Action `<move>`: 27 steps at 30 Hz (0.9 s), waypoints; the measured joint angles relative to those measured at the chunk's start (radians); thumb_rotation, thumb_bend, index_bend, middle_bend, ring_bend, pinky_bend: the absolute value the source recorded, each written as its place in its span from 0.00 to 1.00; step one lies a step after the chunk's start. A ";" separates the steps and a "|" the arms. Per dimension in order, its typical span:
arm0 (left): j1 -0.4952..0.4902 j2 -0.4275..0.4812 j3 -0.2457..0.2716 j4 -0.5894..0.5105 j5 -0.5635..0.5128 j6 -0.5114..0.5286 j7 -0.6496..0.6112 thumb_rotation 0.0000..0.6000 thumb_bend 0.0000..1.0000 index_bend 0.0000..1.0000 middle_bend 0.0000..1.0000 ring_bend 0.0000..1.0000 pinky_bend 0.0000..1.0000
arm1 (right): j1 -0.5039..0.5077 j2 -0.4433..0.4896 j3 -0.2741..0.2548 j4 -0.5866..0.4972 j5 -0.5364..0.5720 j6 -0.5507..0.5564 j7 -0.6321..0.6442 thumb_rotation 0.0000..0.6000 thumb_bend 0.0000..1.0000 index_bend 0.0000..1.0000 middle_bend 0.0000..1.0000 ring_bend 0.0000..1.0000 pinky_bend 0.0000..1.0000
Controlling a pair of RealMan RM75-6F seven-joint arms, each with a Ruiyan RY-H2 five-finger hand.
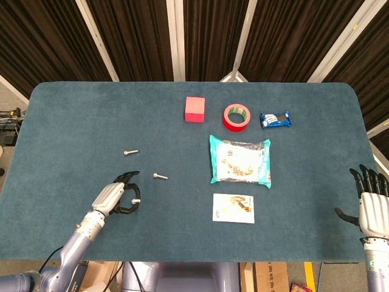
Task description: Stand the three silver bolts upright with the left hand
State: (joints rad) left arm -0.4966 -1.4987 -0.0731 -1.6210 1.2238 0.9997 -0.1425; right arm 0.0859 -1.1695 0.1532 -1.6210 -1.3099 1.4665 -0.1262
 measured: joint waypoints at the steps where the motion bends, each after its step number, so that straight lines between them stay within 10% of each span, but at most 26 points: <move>1: 0.001 0.002 0.001 0.007 0.012 -0.006 -0.034 1.00 0.54 0.57 0.05 0.00 0.00 | 0.000 -0.001 0.000 0.000 0.000 0.000 -0.001 1.00 0.02 0.16 0.06 0.00 0.00; 27: -0.013 -0.065 0.113 0.469 0.434 0.061 -0.894 1.00 0.54 0.60 0.05 0.00 0.00 | 0.001 -0.010 0.005 0.001 0.011 -0.001 -0.005 1.00 0.02 0.17 0.06 0.00 0.00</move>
State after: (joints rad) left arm -0.5092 -1.5636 0.0397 -1.1522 1.6575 1.0611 -1.0364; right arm 0.0868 -1.1797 0.1579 -1.6203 -1.2990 1.4650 -0.1310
